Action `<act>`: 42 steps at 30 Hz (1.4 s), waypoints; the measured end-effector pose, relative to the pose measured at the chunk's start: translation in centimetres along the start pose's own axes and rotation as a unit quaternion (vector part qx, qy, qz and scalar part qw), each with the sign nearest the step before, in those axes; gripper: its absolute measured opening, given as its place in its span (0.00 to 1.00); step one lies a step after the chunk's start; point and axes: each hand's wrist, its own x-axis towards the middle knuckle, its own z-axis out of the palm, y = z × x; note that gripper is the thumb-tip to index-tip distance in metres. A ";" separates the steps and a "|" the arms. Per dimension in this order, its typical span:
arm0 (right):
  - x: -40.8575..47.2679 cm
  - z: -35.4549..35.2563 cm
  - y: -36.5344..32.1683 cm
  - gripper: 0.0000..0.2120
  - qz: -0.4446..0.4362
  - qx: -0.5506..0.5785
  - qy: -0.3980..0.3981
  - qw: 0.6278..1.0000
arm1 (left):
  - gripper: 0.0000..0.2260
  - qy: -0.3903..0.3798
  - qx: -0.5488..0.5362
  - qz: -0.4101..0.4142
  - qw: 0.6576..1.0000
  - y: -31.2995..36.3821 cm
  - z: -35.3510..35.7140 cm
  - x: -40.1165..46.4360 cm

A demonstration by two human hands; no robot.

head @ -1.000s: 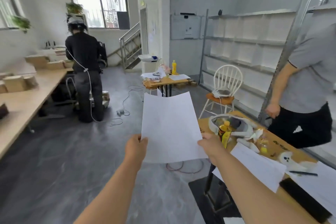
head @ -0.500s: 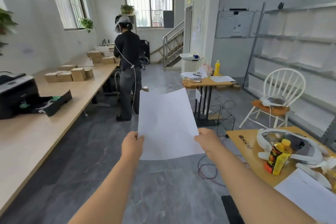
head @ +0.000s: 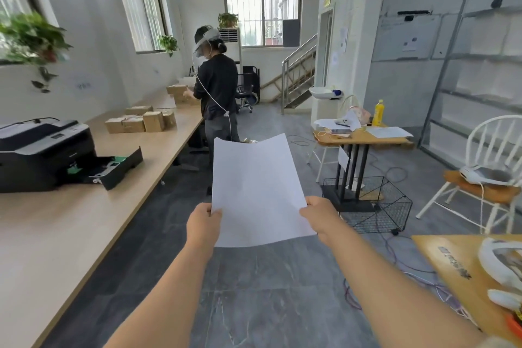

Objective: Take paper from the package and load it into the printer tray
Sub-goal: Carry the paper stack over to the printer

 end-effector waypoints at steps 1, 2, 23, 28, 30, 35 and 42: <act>0.7 0.5 -0.3 0.14 -0.001 -0.001 -0.005 1.000 | 0.04 0.004 0.000 -0.001 1.000 0.0 0.0 0.7; 1.5 1.0 -0.5 0.14 -0.002 -0.002 -0.007 1.000 | 0.04 0.009 0.001 -0.003 1.000 -0.1 -0.1 1.5; 25.6 7.3 -6.7 0.12 -0.047 -0.057 -0.122 0.990 | 0.05 0.108 -0.009 -0.085 0.990 1.6 5.7 21.0; 30.4 9.7 -7.6 0.15 -0.043 -0.059 -0.159 0.985 | 0.06 0.133 0.001 -0.088 0.987 1.7 6.0 24.7; 32.2 10.9 -8.0 0.14 -0.041 -0.054 -0.168 0.983 | 0.06 0.143 -0.001 -0.098 0.985 1.5 5.9 26.3; 36.4 14.0 -9.5 0.12 -0.051 -0.057 -0.186 0.980 | 0.07 0.154 0.004 -0.129 0.980 0.1 5.7 31.6; 44.0 20.8 -12.4 0.12 -0.070 -0.064 -0.211 0.973 | 0.06 0.185 0.002 -0.127 0.974 -0.9 4.4 40.7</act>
